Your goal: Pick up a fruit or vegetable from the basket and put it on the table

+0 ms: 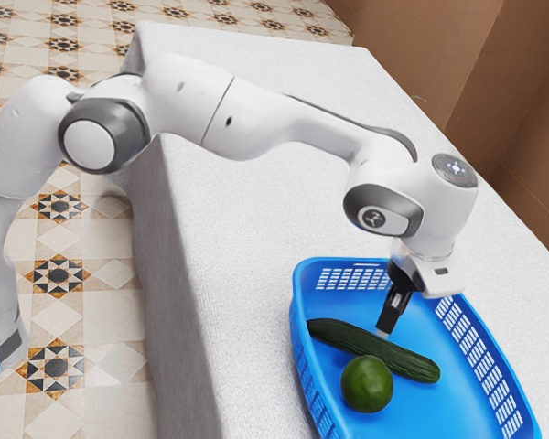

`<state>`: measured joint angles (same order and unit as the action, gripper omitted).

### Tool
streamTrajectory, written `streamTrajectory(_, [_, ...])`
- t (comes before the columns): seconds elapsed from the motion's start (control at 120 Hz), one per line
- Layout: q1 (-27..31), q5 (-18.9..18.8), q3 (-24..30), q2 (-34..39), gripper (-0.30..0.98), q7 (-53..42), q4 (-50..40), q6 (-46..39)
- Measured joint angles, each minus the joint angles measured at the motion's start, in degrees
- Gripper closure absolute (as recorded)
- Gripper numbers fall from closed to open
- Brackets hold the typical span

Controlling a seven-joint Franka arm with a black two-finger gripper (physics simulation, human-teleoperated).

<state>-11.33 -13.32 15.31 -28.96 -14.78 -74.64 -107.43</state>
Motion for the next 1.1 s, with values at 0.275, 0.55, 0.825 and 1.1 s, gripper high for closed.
streamTrajectory(0.275, [0.0,3.6,-0.4,-1.7,0.00,4.4,-0.1,-4.2])
streamTrajectory(0.55, [0.0,5.4,-0.5,-3.3,0.00,7.3,-0.1,-7.6])
streamTrajectory(0.825, [-0.1,5.7,-0.4,-4.2,0.00,9.1,0.0,-9.5])
streamTrajectory(1.1, [-0.2,5.7,-0.5,-4.2,0.00,10.1,-2.5,-9.6])
